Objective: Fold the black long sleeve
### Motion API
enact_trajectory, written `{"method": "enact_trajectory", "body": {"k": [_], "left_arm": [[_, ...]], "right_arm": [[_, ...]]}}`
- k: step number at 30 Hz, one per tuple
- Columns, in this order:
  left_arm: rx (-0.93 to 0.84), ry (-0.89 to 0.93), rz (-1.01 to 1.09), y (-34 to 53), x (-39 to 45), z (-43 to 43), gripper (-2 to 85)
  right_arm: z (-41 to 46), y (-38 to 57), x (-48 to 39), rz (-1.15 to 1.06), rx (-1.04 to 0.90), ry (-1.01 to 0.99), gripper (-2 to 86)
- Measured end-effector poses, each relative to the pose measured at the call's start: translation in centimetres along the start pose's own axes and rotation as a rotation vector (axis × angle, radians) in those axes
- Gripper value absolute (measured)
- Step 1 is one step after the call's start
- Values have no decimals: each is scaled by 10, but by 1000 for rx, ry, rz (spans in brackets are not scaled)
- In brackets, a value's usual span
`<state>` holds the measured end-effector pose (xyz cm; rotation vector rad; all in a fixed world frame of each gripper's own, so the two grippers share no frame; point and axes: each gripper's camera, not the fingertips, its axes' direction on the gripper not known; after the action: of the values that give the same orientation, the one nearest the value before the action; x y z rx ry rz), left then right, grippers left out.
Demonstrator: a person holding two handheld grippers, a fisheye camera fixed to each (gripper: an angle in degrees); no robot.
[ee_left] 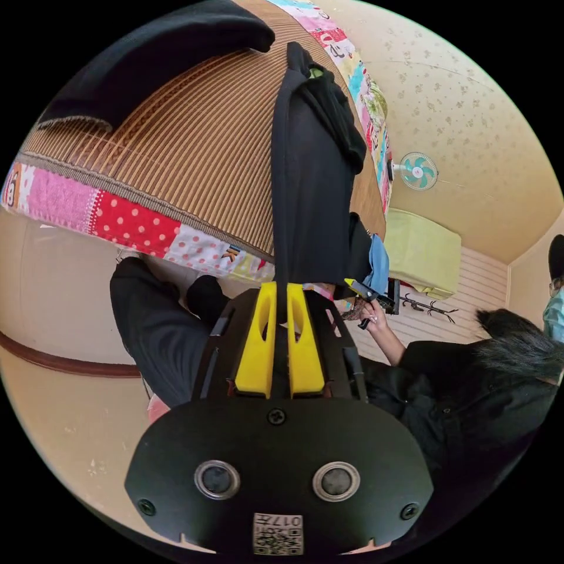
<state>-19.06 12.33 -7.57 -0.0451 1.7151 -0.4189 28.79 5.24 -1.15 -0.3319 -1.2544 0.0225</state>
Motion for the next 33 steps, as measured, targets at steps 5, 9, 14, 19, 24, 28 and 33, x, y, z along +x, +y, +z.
{"method": "enact_trajectory", "body": {"k": [5,9,14,19,24,28,33], "left_arm": [[-112,239,-21,64,-2,-28,34],[211,702,-14,57,-11,-68,35],[391,722,37,-53,-16,-101,37],[596,614,-82,-141,-49,-132,87],[570,436,-171,-137,-67,-134,132],[509,365,-276,-104,-87,-101,158],[467,463,-440,-58,-125,-38,167]], "right_arm": [[-116,90,56,1,104,-625,27],[-160,70,47,-106,258,-743,25],[-127,-80,17,-142,354,-884,24],[-76,-208,-15,11,339,-585,21],[-37,-220,-113,-211,250,-158,9],[60,-161,-202,-551,137,291,5],[172,-137,-188,-545,166,729,3]]}}
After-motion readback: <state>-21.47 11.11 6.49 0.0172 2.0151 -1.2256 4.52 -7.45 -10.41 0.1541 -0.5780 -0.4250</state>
